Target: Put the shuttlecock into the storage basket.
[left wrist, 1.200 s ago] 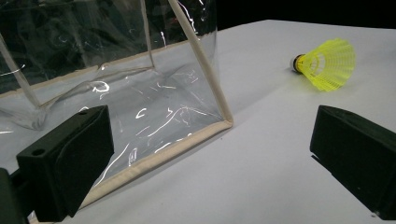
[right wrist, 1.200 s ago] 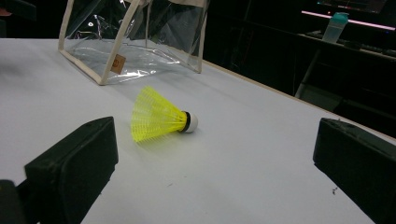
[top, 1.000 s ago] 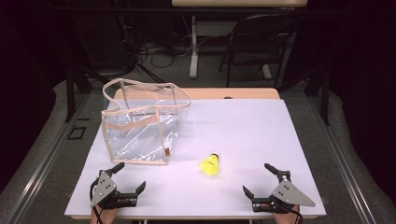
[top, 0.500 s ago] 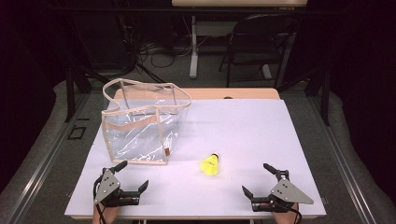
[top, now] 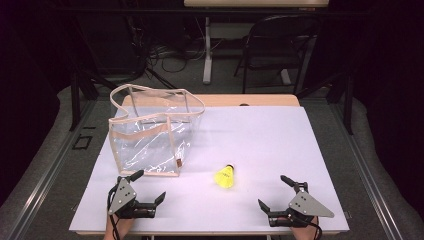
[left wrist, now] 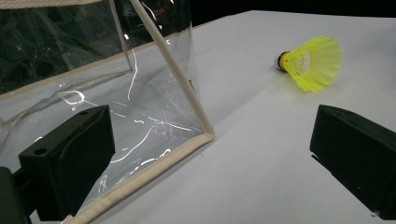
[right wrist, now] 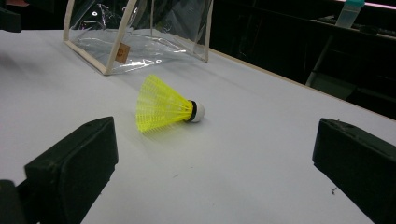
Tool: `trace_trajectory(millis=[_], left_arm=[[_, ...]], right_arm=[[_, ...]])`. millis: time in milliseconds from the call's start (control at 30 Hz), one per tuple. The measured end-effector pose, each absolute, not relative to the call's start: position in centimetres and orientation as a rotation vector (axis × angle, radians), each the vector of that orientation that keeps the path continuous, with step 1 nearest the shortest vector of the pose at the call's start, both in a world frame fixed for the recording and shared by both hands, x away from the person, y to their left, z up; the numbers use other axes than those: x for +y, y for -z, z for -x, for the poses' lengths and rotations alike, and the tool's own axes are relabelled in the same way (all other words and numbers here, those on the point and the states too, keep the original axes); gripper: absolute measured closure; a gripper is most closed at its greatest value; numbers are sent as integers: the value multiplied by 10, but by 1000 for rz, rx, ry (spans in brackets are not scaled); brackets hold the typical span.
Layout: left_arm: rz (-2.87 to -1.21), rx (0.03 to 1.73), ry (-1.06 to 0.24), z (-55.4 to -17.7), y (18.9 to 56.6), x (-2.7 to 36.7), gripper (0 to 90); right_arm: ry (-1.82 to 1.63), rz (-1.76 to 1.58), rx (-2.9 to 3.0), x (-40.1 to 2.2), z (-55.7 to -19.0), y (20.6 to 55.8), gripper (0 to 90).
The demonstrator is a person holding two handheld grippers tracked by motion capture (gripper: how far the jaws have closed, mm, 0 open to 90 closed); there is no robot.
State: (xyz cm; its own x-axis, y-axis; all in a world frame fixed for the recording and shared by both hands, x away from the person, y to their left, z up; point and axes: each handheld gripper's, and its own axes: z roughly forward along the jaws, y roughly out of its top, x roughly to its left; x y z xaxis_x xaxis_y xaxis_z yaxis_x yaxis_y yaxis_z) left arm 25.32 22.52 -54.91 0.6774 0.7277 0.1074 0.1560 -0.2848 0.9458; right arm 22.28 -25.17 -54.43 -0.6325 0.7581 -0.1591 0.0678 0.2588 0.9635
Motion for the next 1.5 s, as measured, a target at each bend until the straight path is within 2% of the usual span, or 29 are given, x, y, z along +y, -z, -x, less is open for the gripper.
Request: trace_trajectory(millis=[1500], left_arm=[[-1959, 552, -493, -290, 536, 159, 0]], right_arm=[[-1395, -764, 1962, -250, -226, 548, 0]])
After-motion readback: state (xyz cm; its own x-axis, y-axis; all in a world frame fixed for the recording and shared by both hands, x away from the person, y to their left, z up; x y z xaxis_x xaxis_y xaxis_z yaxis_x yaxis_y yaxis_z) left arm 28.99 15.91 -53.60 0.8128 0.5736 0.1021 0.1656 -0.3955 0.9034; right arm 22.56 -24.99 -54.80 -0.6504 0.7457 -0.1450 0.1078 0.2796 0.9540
